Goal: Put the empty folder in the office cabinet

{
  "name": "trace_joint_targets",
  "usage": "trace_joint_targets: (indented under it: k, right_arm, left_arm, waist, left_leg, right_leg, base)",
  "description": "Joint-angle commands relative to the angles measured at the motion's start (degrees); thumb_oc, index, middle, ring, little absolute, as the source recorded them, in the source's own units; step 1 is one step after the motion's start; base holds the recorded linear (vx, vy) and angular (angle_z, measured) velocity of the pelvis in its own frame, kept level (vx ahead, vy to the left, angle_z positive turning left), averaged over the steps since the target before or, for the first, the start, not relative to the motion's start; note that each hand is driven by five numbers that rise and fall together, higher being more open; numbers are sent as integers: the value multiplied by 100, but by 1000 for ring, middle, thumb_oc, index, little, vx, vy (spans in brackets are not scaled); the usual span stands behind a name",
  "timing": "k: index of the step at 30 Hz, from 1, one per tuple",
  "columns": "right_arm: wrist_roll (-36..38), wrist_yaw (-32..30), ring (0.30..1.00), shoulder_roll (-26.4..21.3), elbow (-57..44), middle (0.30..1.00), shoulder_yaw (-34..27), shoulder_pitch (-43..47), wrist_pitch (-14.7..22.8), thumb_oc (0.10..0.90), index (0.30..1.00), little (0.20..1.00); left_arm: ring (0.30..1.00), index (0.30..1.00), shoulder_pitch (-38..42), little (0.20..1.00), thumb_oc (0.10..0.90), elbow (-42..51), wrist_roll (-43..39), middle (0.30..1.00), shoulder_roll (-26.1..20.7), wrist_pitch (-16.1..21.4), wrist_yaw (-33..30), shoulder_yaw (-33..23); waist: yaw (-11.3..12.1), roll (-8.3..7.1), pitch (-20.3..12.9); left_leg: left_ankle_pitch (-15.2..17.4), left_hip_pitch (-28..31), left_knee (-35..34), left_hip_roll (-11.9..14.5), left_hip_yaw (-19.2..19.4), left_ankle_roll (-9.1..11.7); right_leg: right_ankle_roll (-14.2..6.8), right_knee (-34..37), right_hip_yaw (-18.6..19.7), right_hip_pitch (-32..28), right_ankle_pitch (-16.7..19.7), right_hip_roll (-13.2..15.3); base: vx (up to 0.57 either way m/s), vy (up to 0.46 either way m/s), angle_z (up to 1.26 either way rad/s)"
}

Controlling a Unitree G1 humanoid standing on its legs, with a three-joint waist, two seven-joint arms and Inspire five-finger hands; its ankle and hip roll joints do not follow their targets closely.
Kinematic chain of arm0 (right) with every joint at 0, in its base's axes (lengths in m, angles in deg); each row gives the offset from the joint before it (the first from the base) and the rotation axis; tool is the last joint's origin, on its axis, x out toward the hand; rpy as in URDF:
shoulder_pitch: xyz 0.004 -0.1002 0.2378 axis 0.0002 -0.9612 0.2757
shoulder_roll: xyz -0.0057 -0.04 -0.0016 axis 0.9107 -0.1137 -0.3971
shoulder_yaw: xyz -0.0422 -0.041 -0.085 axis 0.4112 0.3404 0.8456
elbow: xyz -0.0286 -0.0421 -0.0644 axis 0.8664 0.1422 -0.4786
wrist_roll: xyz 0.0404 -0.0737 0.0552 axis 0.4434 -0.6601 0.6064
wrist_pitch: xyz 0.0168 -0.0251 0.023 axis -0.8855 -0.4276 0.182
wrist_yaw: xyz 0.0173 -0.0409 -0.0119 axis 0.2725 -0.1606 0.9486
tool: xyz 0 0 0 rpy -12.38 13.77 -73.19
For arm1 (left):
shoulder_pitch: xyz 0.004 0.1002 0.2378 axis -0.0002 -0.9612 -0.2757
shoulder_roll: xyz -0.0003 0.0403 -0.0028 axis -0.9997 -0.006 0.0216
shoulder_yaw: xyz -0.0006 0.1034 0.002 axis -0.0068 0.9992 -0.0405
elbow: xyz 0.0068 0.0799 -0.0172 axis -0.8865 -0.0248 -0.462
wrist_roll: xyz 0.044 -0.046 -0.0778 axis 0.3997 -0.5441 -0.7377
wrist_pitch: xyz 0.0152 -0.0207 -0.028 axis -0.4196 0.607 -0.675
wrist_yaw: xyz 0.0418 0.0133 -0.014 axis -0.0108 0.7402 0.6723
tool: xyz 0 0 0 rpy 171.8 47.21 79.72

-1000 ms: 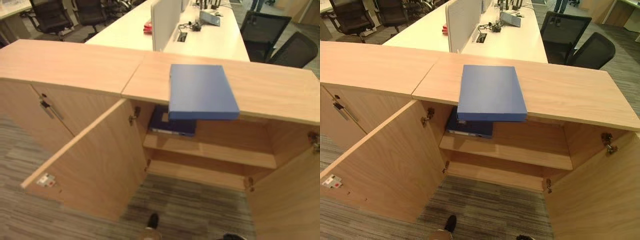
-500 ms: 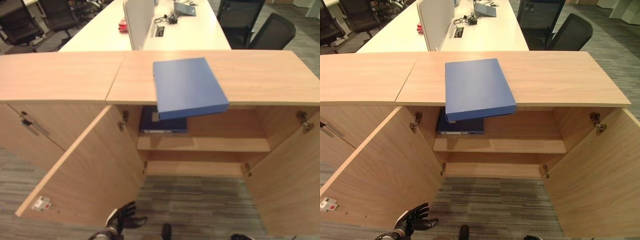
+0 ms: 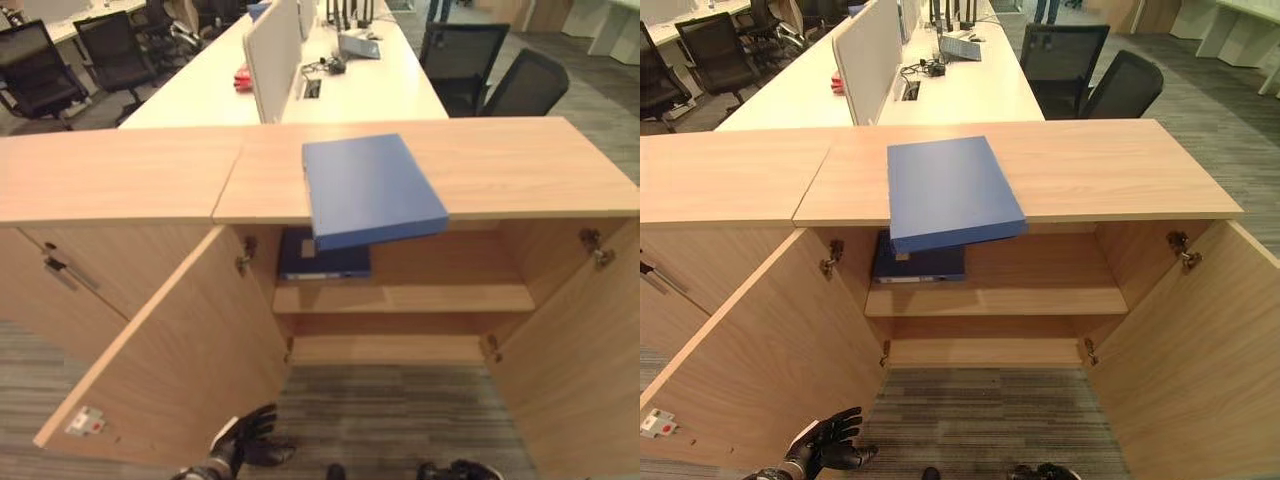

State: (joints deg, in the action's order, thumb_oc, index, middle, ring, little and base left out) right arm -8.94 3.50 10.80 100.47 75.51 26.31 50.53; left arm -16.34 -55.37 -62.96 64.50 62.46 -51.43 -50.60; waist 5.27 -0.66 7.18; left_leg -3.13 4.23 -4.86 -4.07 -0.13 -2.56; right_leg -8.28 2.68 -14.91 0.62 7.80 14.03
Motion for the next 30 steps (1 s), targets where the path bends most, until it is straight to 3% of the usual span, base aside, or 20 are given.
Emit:
trace_joint_targets:
  k: [1,3,5,6,8,11,18,24,30]
  right_arm:
    - [163,-191,900,-236,184,900,174,135,139,800,900,900]
    - [152,-220,900,-214,200,900,180,119,131,800,900,900]
    - [160,-272,900,-151,197,900,214,62,132,800,900,900]
    - [196,-318,900,-79,224,900,234,26,137,800,900,900]
    - [199,-330,900,-41,254,900,246,36,133,800,900,900]
    - [170,-369,900,148,272,900,434,-74,190,800,900,900]
    - [153,-388,900,320,332,900,668,-147,233,800,900,900]
    - [296,-505,900,376,342,900,739,-54,284,800,900,900]
    - [261,-470,900,315,445,900,813,28,268,800,900,900]
  left_arm:
    - [900,900,316,900,800,849,-286,900,244,412,-181,-219]
    - [900,900,268,900,800,1011,-359,900,279,426,-222,-280]
    - [900,900,178,900,800,1466,-143,900,240,484,-429,-474]
    - [900,900,101,900,800,2123,211,900,208,613,-687,-787]
    - [900,900,73,900,800,2399,353,900,168,666,-789,-906]
    - [900,900,130,900,800,3504,1649,900,-143,1001,-1584,-1584]
    - [900,900,478,900,800,4435,2676,900,-111,1048,-2722,-2390]
    - [900,900,646,900,800,4626,3282,900,-13,964,-3413,-2638]
    - [900,900,1217,900,800,4875,3794,900,-631,1016,-3016,-2238]
  waist:
    - [92,6,-182]
    - [101,1,-196]
    - [137,-14,-208]
    - [207,-14,-206]
    - [219,-36,-222]
    - [289,-75,-234]
    - [274,-162,-308]
    - [332,-190,-332]
    - [261,-164,-406]
  left_leg:
    - [665,174,-14,365,-239,198]
    - [664,187,-14,400,-259,223]
    - [661,205,-14,460,-289,274]
    - [681,241,-14,546,-323,336]
    - [648,209,-14,553,-345,350]
    - [694,263,-14,674,-371,458]
    - [665,270,-14,733,-364,535]
    - [681,302,-14,747,-417,548]
    - [705,361,-14,742,-386,550]
  right_leg:
    - [-13,189,-311,-328,-287,-341]
    - [12,211,-308,-362,-320,-378]
    - [53,232,-330,-431,-387,-449]
    - [90,232,-357,-512,-468,-522]
    - [99,232,-376,-501,-479,-525]
    - [148,232,-430,-612,-628,-646]
    - [201,232,-456,-662,-709,-728]
    - [231,232,-476,-727,-750,-753]
    - [241,232,-446,-784,-780,-783]
  base:
    - [82,-117,-8]
    - [58,-92,-7]
    - [79,-136,-4]
    - [48,-109,2]
    - [32,-87,5]
    - [54,-105,10]
    - [27,-63,8]
    - [15,-40,1]
    - [5,0,1]
